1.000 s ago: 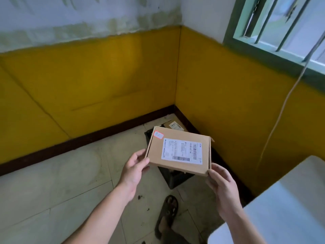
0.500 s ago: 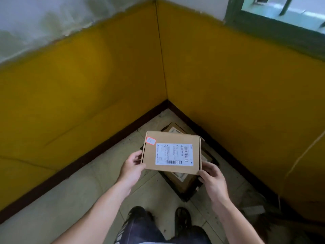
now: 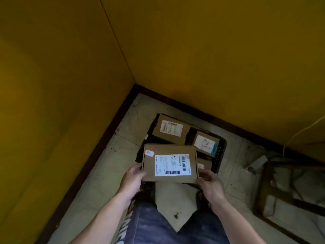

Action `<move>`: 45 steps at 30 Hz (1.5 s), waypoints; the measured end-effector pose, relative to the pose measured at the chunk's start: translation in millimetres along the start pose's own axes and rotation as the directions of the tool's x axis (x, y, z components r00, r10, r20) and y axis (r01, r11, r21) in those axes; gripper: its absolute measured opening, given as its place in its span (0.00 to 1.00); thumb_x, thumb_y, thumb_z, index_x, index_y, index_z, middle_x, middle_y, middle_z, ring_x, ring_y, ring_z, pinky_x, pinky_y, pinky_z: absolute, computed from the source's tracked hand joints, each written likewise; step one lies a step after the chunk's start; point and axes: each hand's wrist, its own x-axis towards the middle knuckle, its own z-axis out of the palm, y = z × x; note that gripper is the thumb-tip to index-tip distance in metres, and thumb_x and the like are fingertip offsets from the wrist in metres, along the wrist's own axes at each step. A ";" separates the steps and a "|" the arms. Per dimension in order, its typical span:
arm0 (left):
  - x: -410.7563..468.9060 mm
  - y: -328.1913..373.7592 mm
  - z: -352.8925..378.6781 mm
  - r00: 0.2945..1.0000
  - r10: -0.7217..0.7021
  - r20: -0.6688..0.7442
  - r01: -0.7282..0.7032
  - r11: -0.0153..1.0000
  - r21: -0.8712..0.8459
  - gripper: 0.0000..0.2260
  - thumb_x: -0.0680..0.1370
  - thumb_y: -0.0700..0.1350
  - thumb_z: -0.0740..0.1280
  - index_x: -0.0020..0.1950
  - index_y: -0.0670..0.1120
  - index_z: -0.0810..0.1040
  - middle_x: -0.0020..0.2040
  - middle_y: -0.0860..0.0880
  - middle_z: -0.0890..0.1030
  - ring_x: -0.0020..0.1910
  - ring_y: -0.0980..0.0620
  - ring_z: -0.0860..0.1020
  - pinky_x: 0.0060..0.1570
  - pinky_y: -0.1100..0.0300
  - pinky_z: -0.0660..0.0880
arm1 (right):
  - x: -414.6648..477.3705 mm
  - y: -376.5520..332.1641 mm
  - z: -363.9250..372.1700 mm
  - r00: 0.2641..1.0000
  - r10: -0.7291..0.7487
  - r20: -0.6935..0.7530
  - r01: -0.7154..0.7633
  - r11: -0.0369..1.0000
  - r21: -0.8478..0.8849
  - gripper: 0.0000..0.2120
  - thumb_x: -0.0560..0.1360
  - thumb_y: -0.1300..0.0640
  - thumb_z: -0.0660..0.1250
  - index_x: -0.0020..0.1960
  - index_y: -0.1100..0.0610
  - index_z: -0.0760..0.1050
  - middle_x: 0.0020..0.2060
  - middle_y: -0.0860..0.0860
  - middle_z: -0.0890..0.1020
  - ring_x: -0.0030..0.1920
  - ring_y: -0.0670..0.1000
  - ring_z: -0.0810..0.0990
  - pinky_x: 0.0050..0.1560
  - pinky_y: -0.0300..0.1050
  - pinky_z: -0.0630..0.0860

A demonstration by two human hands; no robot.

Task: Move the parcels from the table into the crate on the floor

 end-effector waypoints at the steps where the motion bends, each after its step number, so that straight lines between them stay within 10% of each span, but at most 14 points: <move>1: 14.3 -2.6 -9.0 0.999 -0.012 0.043 0.011 0.999 0.032 0.18 0.80 0.44 0.65 0.70 0.53 0.71 0.52 0.57 0.78 0.45 0.63 0.75 0.33 0.67 0.70 | 3.8 5.4 14.0 0.999 0.038 -0.027 -0.038 0.999 0.008 0.14 0.73 0.68 0.68 0.47 0.49 0.79 0.50 0.51 0.83 0.49 0.49 0.80 0.45 0.41 0.75; 10: 154.5 -33.1 -25.2 0.972 -0.080 0.219 0.020 0.964 0.265 0.18 0.77 0.50 0.68 0.67 0.55 0.75 0.61 0.53 0.79 0.62 0.52 0.75 0.62 0.53 0.70 | 65.6 59.7 103.1 0.978 0.191 -0.083 -0.192 0.981 0.005 0.07 0.76 0.55 0.70 0.45 0.42 0.80 0.44 0.38 0.82 0.51 0.46 0.80 0.52 0.46 0.76; 24: 279.1 -56.3 7.3 0.972 -0.042 0.231 -0.046 0.930 0.364 0.10 0.78 0.41 0.66 0.54 0.53 0.84 0.53 0.52 0.84 0.52 0.52 0.80 0.47 0.62 0.73 | 190.1 112.3 150.6 0.975 0.221 -0.018 -0.221 0.961 -0.168 0.09 0.80 0.63 0.58 0.51 0.55 0.77 0.51 0.55 0.79 0.47 0.52 0.77 0.50 0.42 0.71; 28: 269.7 -53.8 10.1 0.981 -0.027 0.190 -0.039 0.941 0.336 0.12 0.78 0.43 0.67 0.60 0.50 0.82 0.57 0.51 0.82 0.56 0.51 0.80 0.47 0.65 0.72 | 177.9 111.6 136.7 0.960 0.280 -0.027 -0.281 0.956 -0.087 0.16 0.80 0.61 0.61 0.66 0.56 0.75 0.62 0.55 0.79 0.62 0.56 0.77 0.58 0.44 0.72; 34: 224.9 -35.6 29.3 0.986 -0.018 0.168 -0.032 0.958 0.285 0.08 0.79 0.44 0.65 0.48 0.57 0.80 0.51 0.52 0.81 0.50 0.54 0.79 0.53 0.58 0.75 | 147.8 97.7 106.6 0.966 0.259 -0.005 -0.259 0.966 -0.015 0.14 0.79 0.62 0.62 0.63 0.56 0.78 0.66 0.54 0.76 0.65 0.56 0.75 0.69 0.50 0.70; 38: 168.5 -14.4 41.7 0.980 -0.013 0.196 -0.025 0.981 0.190 0.14 0.80 0.44 0.65 0.65 0.48 0.77 0.60 0.48 0.80 0.56 0.51 0.79 0.60 0.56 0.75 | 107.4 78.9 71.6 0.968 0.248 -0.036 -0.245 0.967 0.074 0.14 0.77 0.59 0.64 0.61 0.53 0.79 0.65 0.51 0.78 0.64 0.54 0.76 0.69 0.54 0.71; 45: 38.9 48.2 48.1 0.930 0.111 0.351 -0.160 0.981 0.113 0.08 0.81 0.46 0.64 0.59 0.53 0.77 0.61 0.48 0.81 0.59 0.51 0.79 0.65 0.52 0.72 | -3.3 18.4 4.7 0.977 0.134 -0.164 -0.106 0.979 0.172 0.13 0.78 0.58 0.64 0.61 0.52 0.78 0.57 0.52 0.82 0.59 0.53 0.79 0.64 0.54 0.75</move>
